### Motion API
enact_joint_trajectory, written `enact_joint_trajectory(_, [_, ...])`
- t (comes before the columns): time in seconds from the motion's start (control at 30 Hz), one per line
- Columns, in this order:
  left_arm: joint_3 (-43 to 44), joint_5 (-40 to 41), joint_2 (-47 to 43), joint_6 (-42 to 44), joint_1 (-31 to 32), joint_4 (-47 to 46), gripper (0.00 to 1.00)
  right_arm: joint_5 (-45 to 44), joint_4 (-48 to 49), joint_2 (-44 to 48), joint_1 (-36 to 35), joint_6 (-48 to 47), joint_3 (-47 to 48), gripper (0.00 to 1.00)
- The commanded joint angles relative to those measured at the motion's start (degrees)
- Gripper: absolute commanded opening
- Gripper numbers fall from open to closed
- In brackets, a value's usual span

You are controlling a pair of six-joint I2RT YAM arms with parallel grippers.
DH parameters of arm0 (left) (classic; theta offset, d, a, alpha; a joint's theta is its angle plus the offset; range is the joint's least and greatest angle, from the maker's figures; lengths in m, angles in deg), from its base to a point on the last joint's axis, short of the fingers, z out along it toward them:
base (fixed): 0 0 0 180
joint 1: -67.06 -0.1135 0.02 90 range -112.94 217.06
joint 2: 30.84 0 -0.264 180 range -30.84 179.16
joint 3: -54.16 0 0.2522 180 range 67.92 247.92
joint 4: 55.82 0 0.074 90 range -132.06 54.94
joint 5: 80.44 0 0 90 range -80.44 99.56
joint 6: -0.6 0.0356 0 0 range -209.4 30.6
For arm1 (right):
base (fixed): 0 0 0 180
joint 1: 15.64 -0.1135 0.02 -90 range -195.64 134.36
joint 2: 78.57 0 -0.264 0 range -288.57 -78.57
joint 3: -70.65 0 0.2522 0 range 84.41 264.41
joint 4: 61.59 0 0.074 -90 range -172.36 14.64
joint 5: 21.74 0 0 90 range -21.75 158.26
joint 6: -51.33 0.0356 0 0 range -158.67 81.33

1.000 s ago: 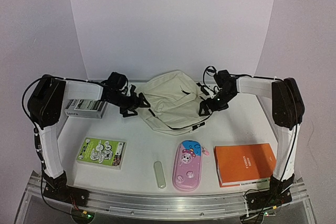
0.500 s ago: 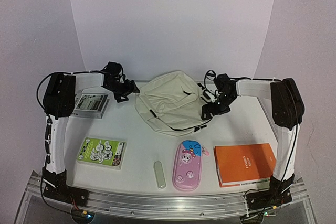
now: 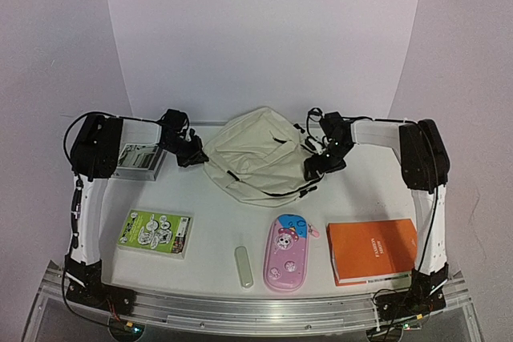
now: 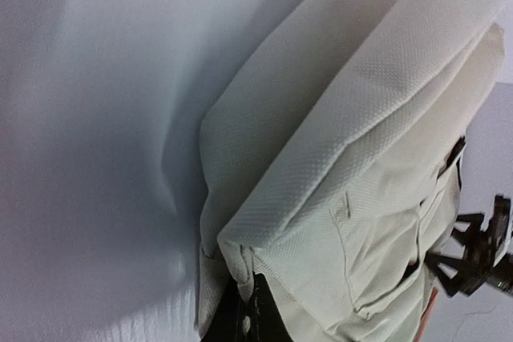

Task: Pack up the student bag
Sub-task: Adjust the student bag at the center of the board.

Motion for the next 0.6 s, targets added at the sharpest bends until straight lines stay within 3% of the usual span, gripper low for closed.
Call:
enact_joint_trajectory(0.0, [-13.5, -1.46, -11.33, -4.81, 0.75, -8.07, 0.0, -6.94, -0.34, -3.57, -0.02, -1.55, 7.07, 0.88])
enact_joint_trajectory(0.23, [-28.74, 1.39, -19.49, -14.88, 3.84, -18.64, 0.0, -3.23, -1.54, 1.28, -1.24, -1.31, 13.04, 0.83])
enact_joint_trajectory(0.57, [-32.01, 4.66, -20.02, -21.08, 6.98, -22.48, 0.0, 3.15, -1.59, 7.13, -14.69, -2.21, 9.23, 0.68])
